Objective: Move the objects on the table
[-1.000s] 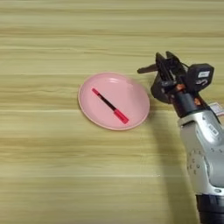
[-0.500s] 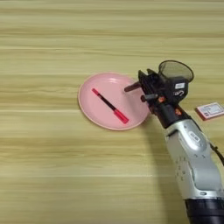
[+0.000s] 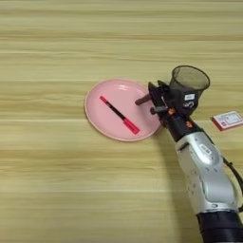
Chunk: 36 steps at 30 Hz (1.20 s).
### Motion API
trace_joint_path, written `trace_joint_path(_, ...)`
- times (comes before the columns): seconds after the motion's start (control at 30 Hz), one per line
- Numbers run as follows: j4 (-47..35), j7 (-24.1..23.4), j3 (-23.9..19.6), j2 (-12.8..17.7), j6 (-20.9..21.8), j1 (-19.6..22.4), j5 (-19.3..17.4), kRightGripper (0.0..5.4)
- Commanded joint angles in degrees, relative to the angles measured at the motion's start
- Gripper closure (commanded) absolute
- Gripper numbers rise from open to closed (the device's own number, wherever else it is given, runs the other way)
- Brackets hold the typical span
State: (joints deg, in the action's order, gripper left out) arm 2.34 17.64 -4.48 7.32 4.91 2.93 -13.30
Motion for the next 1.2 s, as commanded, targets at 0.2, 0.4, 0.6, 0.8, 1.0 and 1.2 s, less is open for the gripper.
trace_joint_path(0.2,-0.5,0.2,0.6,0.4,1.4,1.2,1.2,4.37)
trace_joint_path(0.4,-0.4,0.5,0.7,0.9,1.5,-0.5,1.6,4.37)
trace_joint_path(0.6,1.2,0.6,0.5,1.2,1.6,-1.0,2.1,4.37)
trace_joint_path(0.8,2.3,0.8,0.6,1.0,2.0,-1.0,2.4,4.37)
trace_joint_path(1.0,3.4,1.0,0.7,0.8,2.0,-0.7,2.7,4.37)
trace_joint_path(1.2,4.1,1.2,0.8,0.9,1.8,-0.6,3.1,4.37)
